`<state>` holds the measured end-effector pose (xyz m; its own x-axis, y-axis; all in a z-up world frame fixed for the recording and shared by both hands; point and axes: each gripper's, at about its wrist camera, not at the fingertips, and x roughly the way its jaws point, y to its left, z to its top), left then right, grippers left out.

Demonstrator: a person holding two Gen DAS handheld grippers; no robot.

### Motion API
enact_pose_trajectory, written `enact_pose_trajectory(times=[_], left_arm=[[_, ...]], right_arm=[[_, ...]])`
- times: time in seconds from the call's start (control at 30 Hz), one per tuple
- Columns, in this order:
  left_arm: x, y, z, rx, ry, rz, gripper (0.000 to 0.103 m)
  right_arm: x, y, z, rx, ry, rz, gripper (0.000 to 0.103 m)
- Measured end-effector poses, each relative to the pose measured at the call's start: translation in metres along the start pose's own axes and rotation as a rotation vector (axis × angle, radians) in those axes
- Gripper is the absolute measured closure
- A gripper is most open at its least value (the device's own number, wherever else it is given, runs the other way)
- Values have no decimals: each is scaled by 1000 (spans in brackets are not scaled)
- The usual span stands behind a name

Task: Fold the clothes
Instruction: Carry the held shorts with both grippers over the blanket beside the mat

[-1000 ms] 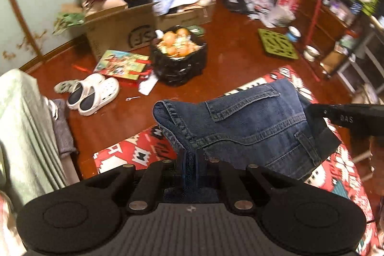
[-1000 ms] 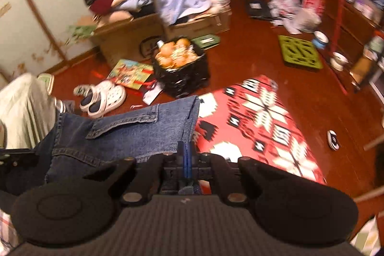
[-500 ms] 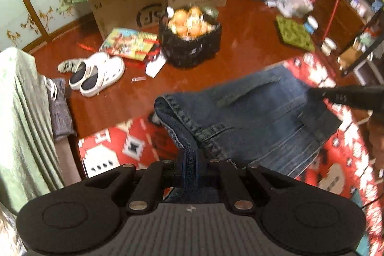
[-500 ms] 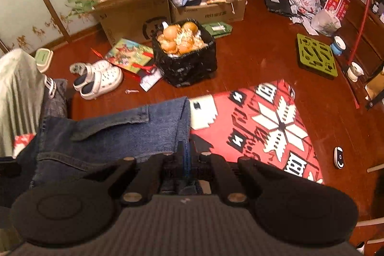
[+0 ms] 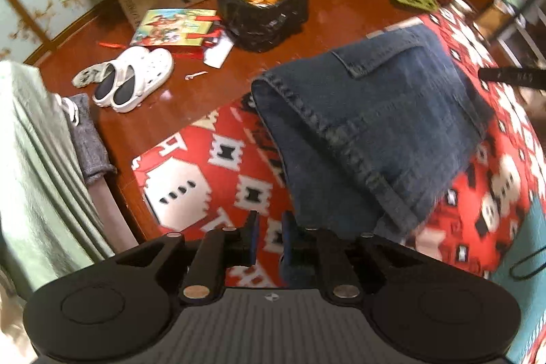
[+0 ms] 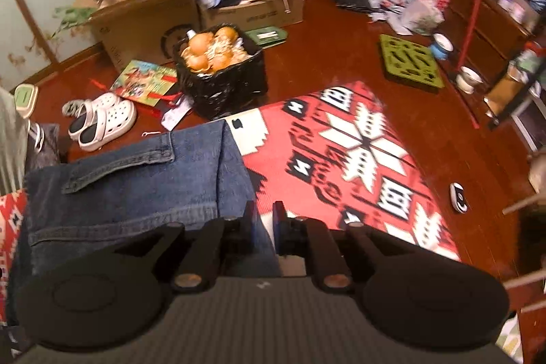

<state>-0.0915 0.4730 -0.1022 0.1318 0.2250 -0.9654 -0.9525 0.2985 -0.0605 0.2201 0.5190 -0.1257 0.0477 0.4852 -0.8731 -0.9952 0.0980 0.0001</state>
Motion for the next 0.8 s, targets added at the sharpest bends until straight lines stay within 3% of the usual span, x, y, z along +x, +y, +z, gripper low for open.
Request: enact_pose_trajectory(times=[0.23,0.57,0.8], left_arm=[[-4,9,-29,209,35,-117,90],[23,3,-65,539,-3,-95,90],[32,8,-55,456,-1,-209,89]], right_arm=[[-72,40,-54,84,10,46,87],[-87,167,-153,118,142,165,87],[-66,182,-159,250,186,216,86]])
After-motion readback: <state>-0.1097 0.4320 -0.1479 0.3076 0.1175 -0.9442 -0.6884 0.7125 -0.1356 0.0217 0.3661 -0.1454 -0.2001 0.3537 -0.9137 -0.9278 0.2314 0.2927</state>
